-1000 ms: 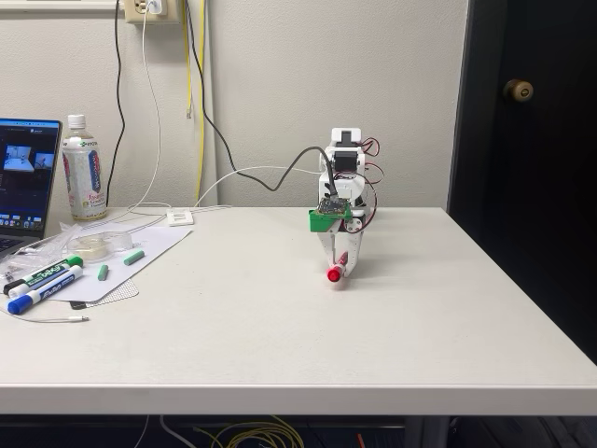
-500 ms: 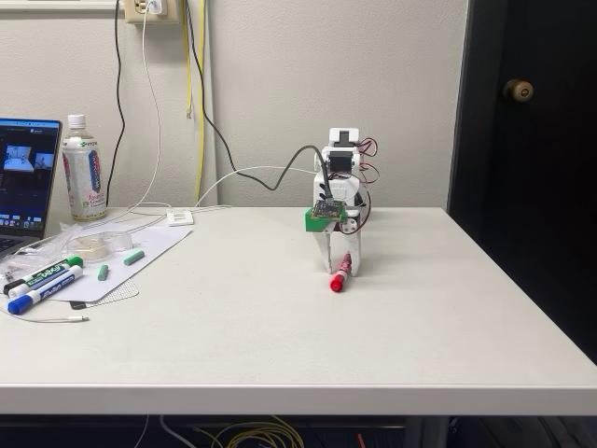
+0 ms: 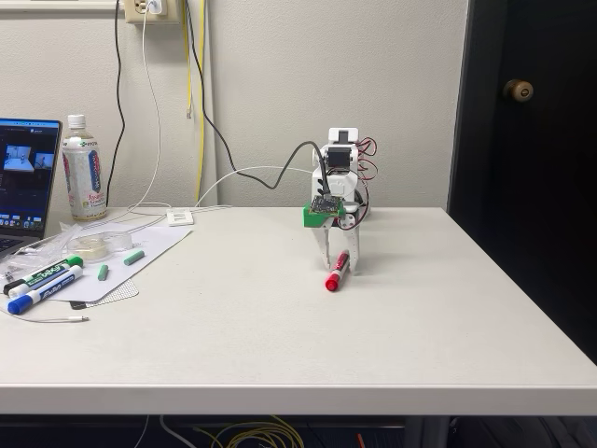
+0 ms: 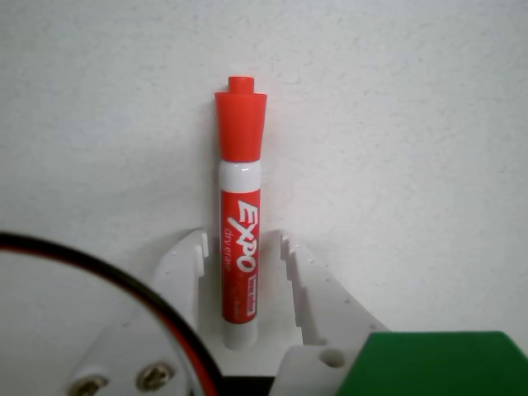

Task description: Pick up the red marker.

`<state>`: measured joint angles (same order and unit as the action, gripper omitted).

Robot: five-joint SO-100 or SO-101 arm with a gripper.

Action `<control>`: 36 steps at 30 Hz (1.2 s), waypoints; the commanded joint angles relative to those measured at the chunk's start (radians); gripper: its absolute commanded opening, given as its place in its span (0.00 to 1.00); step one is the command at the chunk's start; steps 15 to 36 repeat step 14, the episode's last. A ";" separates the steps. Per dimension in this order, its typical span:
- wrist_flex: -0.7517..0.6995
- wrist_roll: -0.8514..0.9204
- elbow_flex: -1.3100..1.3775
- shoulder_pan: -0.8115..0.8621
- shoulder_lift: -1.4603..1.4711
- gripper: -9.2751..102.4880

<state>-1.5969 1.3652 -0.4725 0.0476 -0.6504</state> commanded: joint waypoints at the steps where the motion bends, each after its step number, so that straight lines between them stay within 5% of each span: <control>1: -0.006 -0.003 0.049 -0.002 -0.080 0.27; 36: -0.002 -0.017 0.049 -0.014 -0.058 0.26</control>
